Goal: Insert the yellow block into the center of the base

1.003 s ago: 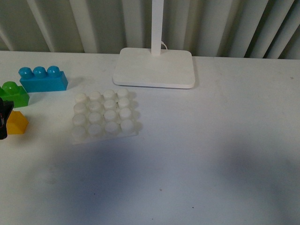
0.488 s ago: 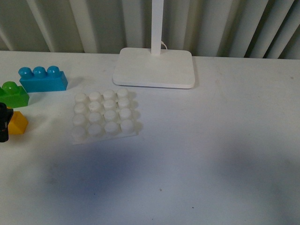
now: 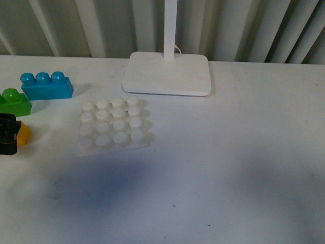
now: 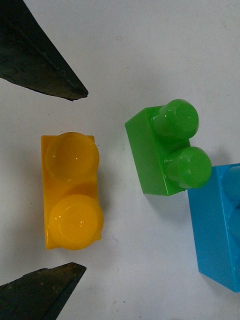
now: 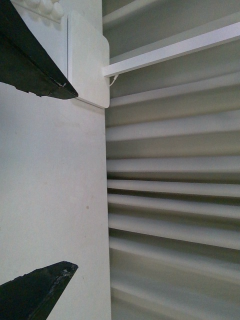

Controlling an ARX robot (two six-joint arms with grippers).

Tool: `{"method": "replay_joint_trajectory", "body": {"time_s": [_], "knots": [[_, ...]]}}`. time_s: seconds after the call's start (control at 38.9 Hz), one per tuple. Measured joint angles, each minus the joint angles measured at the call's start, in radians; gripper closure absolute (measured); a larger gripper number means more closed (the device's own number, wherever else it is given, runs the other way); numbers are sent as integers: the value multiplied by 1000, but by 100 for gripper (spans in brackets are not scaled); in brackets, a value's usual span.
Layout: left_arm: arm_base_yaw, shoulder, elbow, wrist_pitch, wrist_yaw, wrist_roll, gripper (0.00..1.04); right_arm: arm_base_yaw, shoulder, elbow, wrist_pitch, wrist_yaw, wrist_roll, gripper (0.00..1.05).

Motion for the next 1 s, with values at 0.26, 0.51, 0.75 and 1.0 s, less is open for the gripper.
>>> {"method": "replay_joint_trajectory", "body": {"time_s": [0.26, 0.51, 0.75, 1.0], "knots": [[-3, 25, 18, -8, -18, -2, 6, 0, 0, 0, 0, 0, 0, 9], [-4, 51, 40, -14, -32, -14, 6, 0, 0, 0, 0, 0, 0, 9], [-3, 70, 52, -16, -43, -27, 6, 0, 0, 0, 0, 0, 0, 9], [2, 77, 61, -25, -45, -34, 6, 0, 0, 0, 0, 0, 0, 9]]}}
